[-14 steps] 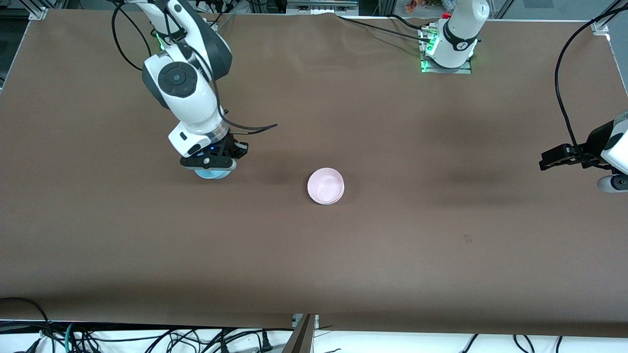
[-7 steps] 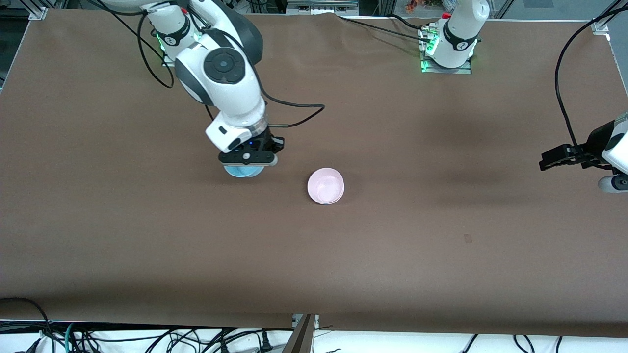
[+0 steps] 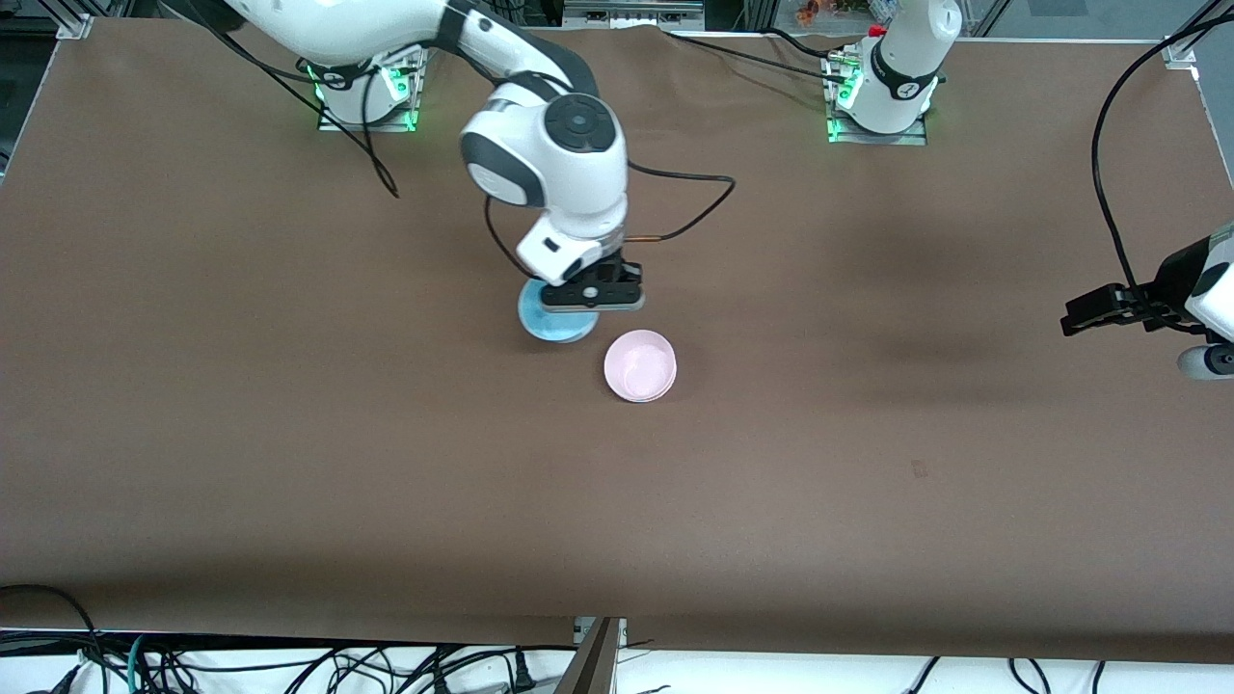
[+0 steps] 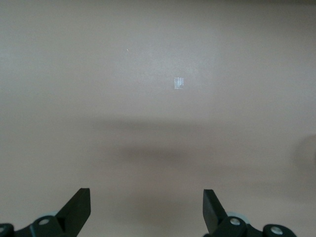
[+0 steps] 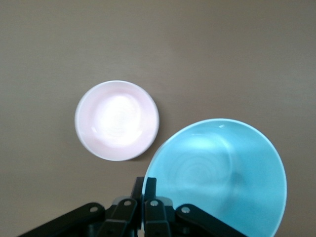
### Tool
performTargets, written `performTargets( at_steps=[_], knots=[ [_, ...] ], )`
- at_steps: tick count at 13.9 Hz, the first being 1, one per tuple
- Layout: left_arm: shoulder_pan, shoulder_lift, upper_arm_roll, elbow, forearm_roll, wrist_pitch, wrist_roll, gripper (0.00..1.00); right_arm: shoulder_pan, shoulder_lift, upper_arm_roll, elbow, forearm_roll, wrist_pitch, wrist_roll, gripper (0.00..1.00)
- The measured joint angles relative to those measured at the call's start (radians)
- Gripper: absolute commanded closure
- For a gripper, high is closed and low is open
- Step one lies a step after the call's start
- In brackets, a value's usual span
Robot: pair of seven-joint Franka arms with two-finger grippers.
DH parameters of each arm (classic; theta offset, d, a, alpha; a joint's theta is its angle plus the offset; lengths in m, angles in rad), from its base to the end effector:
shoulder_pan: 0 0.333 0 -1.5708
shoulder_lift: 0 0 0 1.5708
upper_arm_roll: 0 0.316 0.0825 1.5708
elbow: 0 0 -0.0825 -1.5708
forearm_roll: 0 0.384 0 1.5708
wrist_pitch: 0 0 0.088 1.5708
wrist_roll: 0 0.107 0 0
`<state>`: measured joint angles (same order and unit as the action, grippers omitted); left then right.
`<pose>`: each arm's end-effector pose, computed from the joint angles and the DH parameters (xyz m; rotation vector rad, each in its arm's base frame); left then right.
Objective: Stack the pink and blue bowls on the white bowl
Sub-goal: 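Lift the blue bowl and carry it over the pink bowl, then lower the blue bowl into the pink bowl with the right gripper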
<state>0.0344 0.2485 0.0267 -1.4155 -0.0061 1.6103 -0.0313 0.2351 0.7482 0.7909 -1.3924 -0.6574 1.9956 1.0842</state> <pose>0.6288 0.0359 0.5539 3.1368 0.1446 -0.0842 0.5095 0.5166 0.3613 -3.1176 -0.0537 -0.2059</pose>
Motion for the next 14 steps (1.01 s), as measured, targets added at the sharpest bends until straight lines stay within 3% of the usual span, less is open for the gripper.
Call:
performTargets(
  at_steps=[7, 14],
  knots=[
    [0.000, 0.000, 0.000, 0.000, 0.000, 0.000, 0.000, 0.00, 0.089, 0.171, -0.033, 0.221, -0.083, 0.006, 0.000, 1.00],
    [0.000, 0.001, 0.000, 0.000, 0.000, 0.000, 0.000, 0.00, 0.161, 0.249, -0.034, 0.277, -0.120, 0.107, 0.000, 1.00]
  ],
)
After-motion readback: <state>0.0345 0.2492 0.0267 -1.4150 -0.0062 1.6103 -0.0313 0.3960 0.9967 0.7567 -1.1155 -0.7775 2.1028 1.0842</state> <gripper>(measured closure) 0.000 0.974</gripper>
